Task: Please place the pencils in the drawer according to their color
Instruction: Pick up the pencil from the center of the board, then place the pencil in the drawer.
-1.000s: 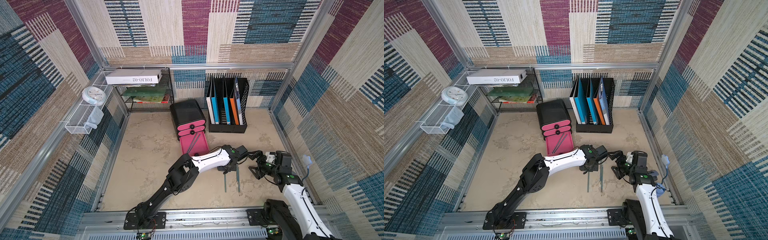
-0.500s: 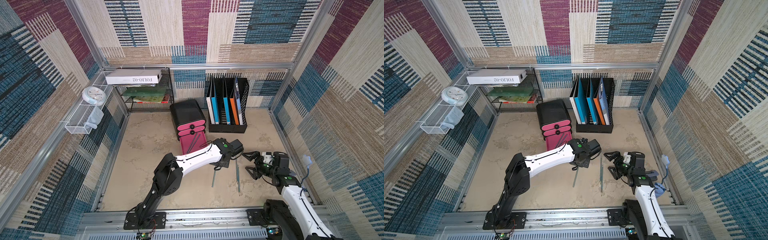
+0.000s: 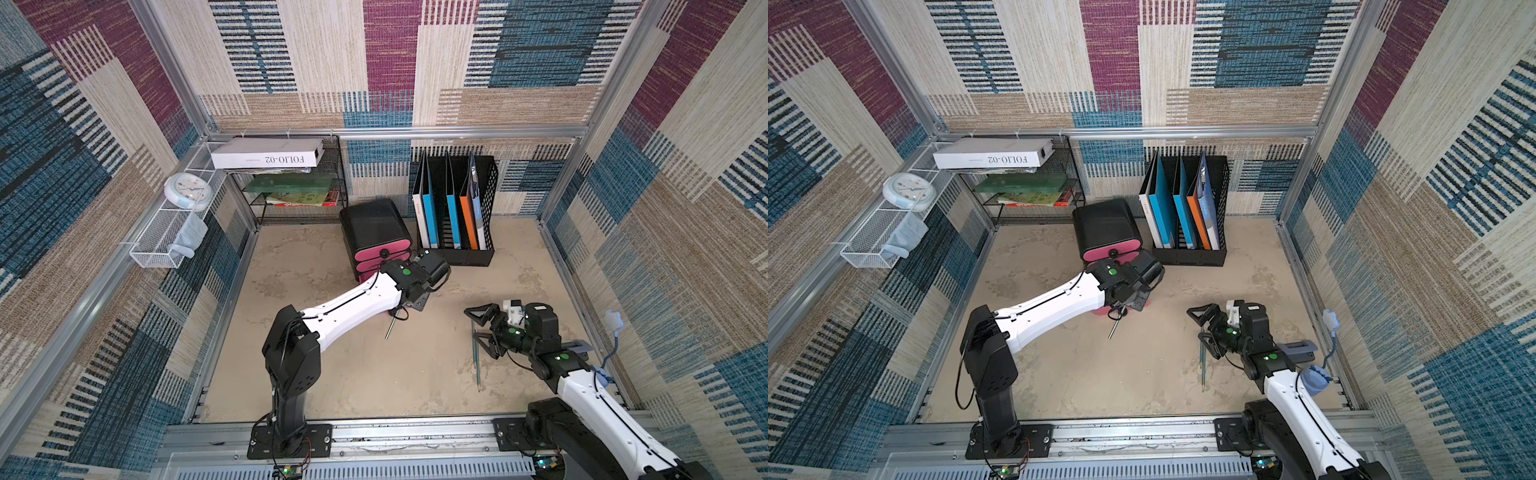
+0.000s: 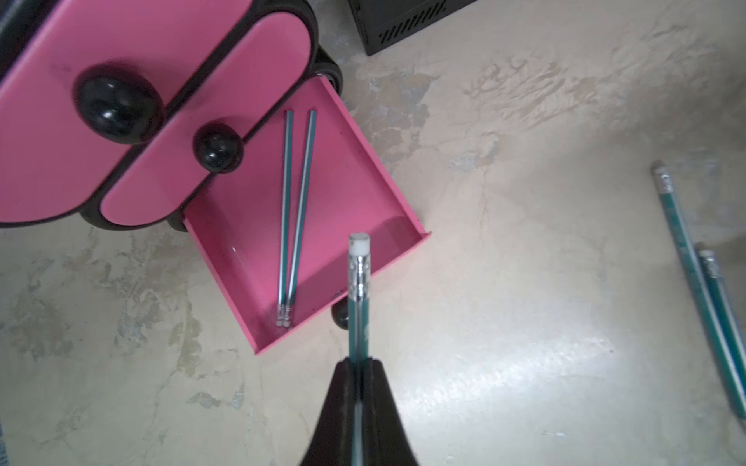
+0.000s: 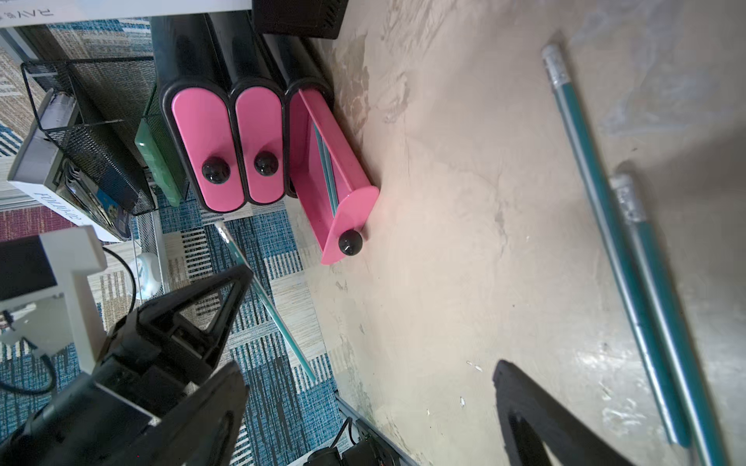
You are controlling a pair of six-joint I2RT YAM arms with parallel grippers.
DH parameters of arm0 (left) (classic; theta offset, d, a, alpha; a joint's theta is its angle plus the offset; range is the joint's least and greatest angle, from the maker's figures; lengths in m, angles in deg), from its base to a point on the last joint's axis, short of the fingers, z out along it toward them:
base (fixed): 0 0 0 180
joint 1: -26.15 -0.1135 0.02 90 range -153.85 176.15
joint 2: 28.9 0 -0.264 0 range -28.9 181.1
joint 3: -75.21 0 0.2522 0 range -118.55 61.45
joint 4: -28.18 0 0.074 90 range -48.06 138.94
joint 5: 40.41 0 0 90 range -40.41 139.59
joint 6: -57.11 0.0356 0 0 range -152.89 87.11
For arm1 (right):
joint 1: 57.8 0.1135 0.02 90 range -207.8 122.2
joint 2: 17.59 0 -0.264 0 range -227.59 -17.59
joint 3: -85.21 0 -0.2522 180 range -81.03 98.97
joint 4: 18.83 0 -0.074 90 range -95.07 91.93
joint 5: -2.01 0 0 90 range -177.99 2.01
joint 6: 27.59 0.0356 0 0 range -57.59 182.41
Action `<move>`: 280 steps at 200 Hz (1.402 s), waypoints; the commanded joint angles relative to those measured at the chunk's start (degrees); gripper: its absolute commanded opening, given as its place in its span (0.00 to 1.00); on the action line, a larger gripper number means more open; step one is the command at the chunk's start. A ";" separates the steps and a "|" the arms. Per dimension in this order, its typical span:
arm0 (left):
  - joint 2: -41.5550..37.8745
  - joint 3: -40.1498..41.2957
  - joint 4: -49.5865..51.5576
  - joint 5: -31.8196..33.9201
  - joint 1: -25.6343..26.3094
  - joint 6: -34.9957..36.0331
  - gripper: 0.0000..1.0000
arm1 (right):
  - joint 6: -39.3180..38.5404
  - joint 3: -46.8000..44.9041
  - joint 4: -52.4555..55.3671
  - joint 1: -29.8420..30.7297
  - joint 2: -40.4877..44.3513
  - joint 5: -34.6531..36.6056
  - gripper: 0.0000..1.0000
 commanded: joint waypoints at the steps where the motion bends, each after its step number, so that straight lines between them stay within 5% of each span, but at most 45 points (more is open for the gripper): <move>1: -1.68 2.75 -9.50 0.75 -1.96 10.98 0.00 | 2.70 -1.20 -3.29 1.95 2.34 6.27 0.99; 93: 4.62 3.18 -25.16 0.09 -7.52 28.85 0.00 | 8.23 -7.66 -0.37 3.29 15.66 17.10 0.99; 153: 10.44 1.05 -28.28 -1.66 -10.49 30.72 0.00 | 7.85 -6.83 -1.43 3.30 13.20 17.71 0.99; 250: 10.07 8.47 -28.73 -2.02 -10.67 27.88 0.00 | 7.78 -5.99 -4.08 3.29 9.87 17.26 0.99; 280: 10.23 6.93 -26.15 -2.90 -10.59 26.73 0.22 | 6.76 -4.67 -3.77 3.28 8.36 16.91 0.99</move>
